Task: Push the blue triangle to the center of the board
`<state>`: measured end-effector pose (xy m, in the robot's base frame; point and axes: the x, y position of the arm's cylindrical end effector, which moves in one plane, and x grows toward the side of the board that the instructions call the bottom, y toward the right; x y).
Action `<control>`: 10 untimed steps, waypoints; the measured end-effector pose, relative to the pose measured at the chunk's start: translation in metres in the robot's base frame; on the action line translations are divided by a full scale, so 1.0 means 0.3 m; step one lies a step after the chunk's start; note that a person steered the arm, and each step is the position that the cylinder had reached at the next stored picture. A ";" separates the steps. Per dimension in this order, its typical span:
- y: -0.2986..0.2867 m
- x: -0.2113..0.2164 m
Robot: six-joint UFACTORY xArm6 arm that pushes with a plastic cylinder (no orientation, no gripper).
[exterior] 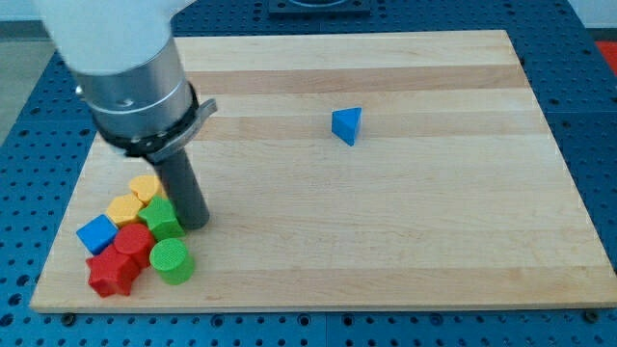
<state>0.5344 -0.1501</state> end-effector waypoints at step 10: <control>0.745 -0.466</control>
<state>0.3946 0.0734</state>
